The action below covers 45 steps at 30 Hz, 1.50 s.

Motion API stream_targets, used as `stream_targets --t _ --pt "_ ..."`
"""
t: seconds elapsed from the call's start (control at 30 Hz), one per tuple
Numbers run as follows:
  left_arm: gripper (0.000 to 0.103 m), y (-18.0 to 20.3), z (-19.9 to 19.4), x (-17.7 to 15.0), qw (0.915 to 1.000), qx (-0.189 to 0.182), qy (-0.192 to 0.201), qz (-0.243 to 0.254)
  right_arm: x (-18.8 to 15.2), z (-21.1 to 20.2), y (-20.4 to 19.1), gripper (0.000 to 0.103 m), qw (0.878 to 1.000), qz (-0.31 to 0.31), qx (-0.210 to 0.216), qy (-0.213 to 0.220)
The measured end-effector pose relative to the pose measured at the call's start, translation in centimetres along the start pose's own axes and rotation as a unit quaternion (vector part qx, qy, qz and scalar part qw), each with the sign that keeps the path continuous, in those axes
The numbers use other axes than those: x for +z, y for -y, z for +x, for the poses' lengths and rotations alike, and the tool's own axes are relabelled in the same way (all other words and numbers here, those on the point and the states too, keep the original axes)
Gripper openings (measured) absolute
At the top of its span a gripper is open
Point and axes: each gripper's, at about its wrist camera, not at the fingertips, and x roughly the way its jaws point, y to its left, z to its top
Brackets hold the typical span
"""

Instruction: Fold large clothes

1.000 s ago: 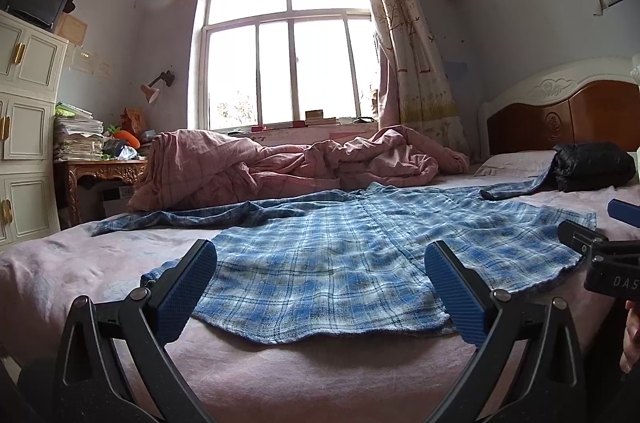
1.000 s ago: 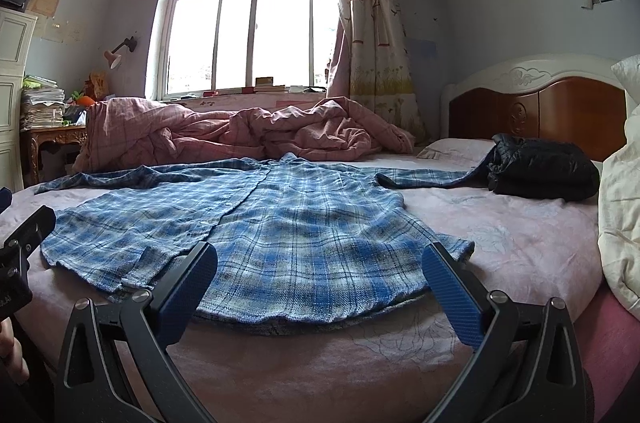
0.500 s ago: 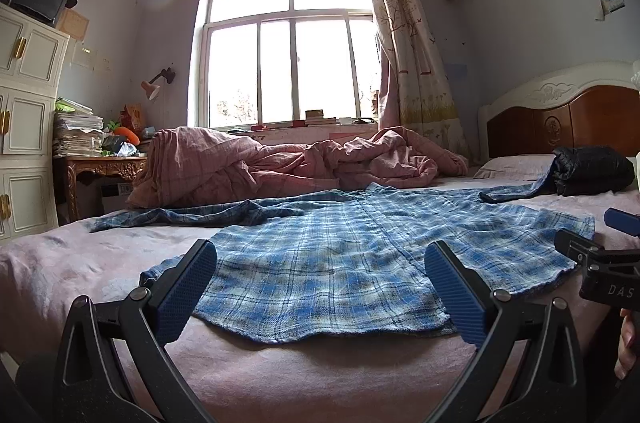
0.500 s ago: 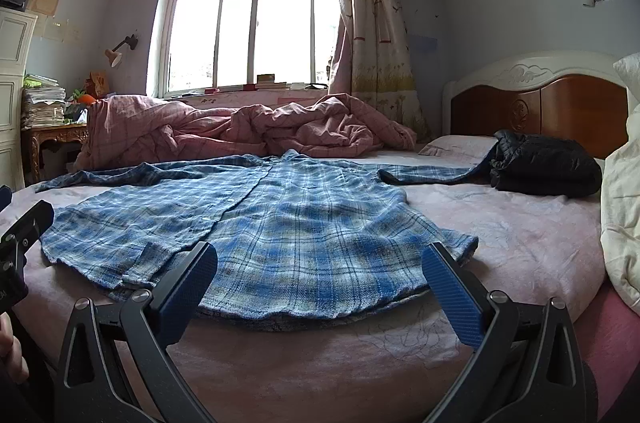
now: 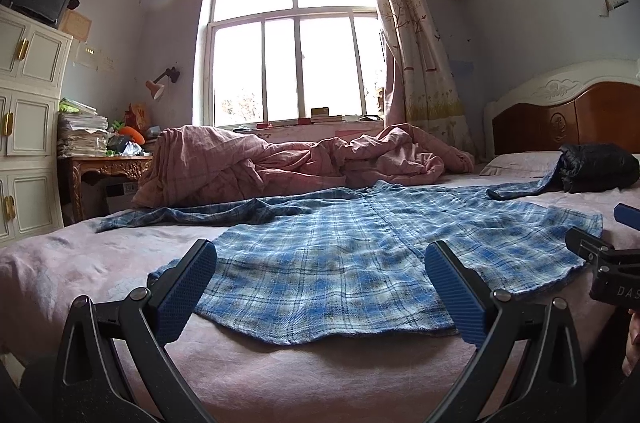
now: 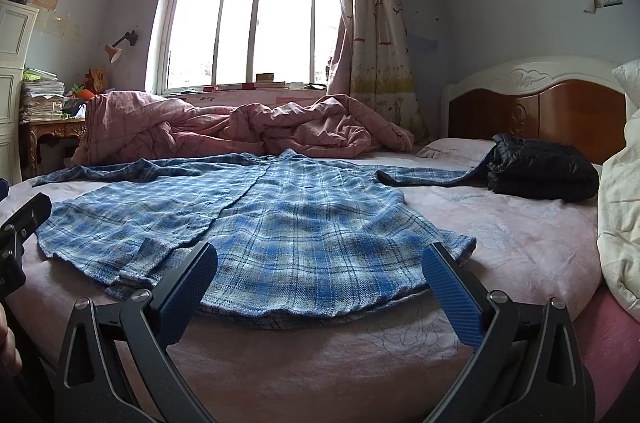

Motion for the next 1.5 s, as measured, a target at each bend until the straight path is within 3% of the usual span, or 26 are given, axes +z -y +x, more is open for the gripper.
stream_targets --t 0.1,0.53,0.83,0.97,1.07,1.3,1.5 --pt "0.103 -0.1 -0.3 0.1 0.9998 0.014 0.010 0.010 0.0 -0.1 0.0 0.103 1.000 -0.004 0.001 0.002" --pt "0.103 -0.1 -0.9 0.2 0.9998 -0.010 0.015 0.006 -0.2 -0.1 -0.5 0.103 1.000 -0.012 0.001 0.000" --pt "0.103 -0.3 -1.0 0.2 0.9998 0.000 0.017 -0.006 -0.2 -0.2 -0.5 0.103 1.000 -0.007 0.003 0.005" --pt "0.103 -0.8 -0.4 0.1 0.9988 -0.042 -0.006 -0.025 -0.2 -0.6 -0.2 0.103 1.000 0.008 0.024 0.010" --pt "0.103 -0.6 -0.2 -0.1 0.9992 -0.029 -0.013 -0.025 -0.1 -0.9 0.2 0.103 0.999 0.025 0.036 0.017" --pt "0.103 -0.1 -0.7 -0.1 0.9996 -0.025 -0.008 -0.009 0.0 -1.4 0.1 0.103 1.000 0.000 0.008 0.028" --pt "0.103 -0.5 -0.5 0.0 0.9990 -0.034 -0.022 -0.022 0.2 -1.4 0.9 0.103 0.998 0.031 0.049 0.016"
